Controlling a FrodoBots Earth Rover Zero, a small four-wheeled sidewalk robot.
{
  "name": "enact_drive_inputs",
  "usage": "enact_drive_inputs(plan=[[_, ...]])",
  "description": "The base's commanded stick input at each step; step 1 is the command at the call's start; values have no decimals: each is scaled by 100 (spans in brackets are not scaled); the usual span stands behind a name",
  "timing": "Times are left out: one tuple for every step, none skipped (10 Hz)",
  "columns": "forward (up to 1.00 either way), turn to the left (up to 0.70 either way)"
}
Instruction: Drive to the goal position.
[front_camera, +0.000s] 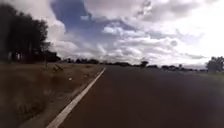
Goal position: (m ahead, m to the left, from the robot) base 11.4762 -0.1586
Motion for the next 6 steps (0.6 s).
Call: enact_drive_inputs(plan=[[100,0],[100,0],[100,0],[99,0],[100,0],[100,0]])
